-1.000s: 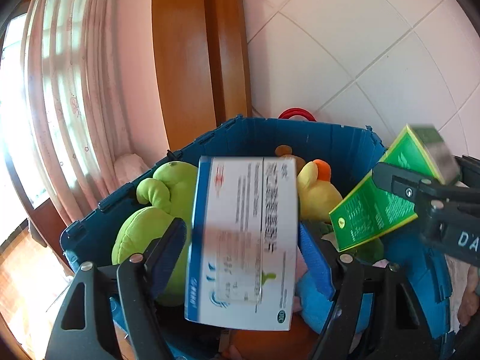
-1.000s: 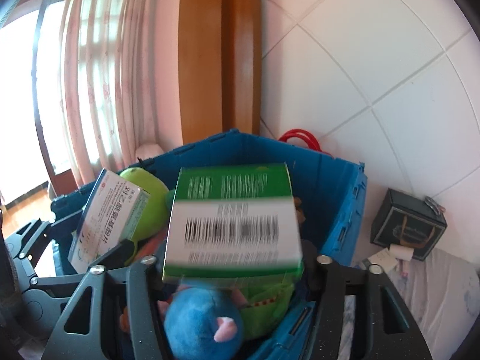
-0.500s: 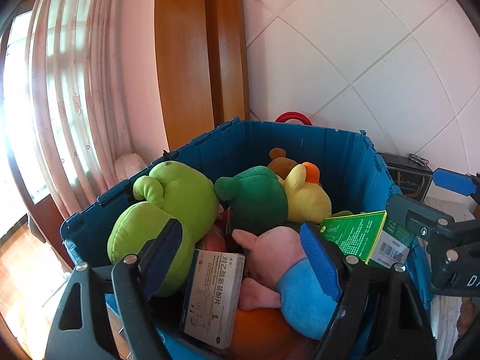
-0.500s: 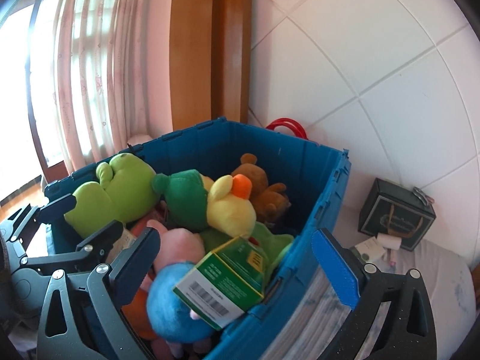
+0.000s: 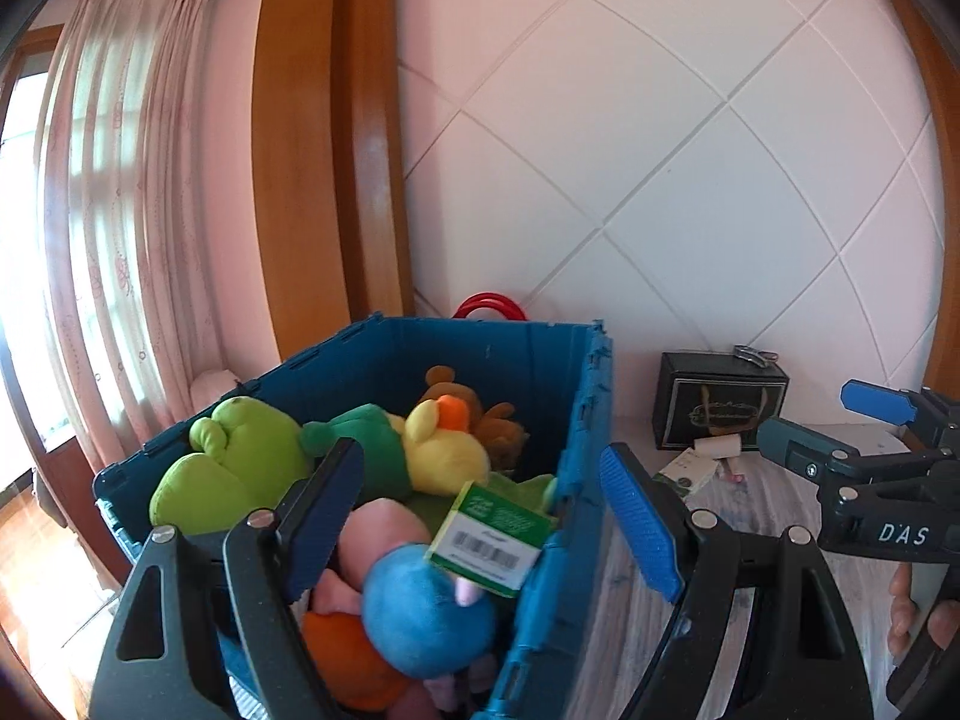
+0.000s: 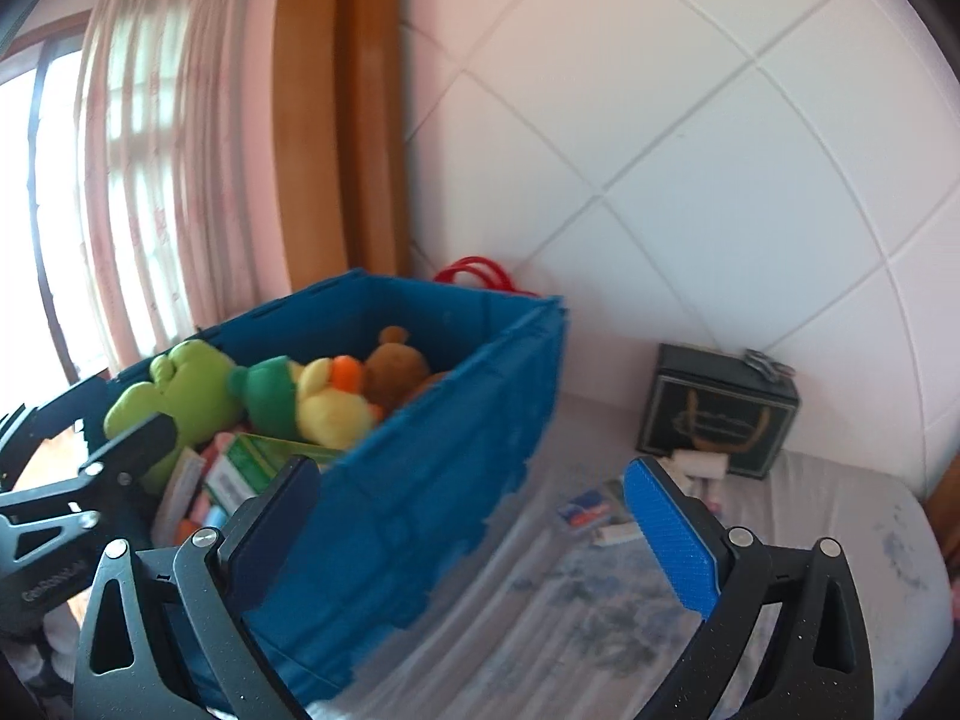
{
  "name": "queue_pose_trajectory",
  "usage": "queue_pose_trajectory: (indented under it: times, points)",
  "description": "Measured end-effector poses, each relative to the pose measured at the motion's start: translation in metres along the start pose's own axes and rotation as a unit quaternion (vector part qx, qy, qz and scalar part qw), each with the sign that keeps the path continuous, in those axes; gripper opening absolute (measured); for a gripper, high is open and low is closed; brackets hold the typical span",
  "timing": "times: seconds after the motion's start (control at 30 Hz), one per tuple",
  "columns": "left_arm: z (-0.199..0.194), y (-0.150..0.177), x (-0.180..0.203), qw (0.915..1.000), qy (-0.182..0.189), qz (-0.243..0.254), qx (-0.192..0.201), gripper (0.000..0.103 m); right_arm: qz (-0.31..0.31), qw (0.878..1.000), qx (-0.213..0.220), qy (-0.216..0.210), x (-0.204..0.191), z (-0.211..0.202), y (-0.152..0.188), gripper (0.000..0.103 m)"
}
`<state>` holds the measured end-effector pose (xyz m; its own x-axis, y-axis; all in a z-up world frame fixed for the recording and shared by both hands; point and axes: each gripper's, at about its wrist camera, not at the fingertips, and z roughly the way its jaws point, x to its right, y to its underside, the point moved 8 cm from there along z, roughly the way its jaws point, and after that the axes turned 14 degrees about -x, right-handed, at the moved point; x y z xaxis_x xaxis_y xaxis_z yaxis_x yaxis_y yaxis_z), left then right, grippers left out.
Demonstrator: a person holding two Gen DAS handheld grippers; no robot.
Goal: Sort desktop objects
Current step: 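Move both tools back toward the remaining items on the bed, then grasp the blue-and-red floss box with the left tool while the right tool grasps the pink-and-white ointment box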
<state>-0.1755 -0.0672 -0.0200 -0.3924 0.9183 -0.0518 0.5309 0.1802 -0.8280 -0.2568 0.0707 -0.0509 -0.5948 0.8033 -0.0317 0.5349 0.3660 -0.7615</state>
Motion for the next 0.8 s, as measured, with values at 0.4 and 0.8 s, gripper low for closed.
queue_pose_trajectory:
  times: [0.4,0.8]
  points:
    - [0.061,0.027,0.159,0.9912,0.081,0.070,-0.078,0.081,0.103,0.992,-0.035,0.070,0.181,-0.014,0.060,0.103]
    - [0.228,0.074,0.222,0.9643,0.115,0.125,-0.203,0.081,0.191,0.968,-0.108,0.121,0.283,0.068,0.107,0.103]
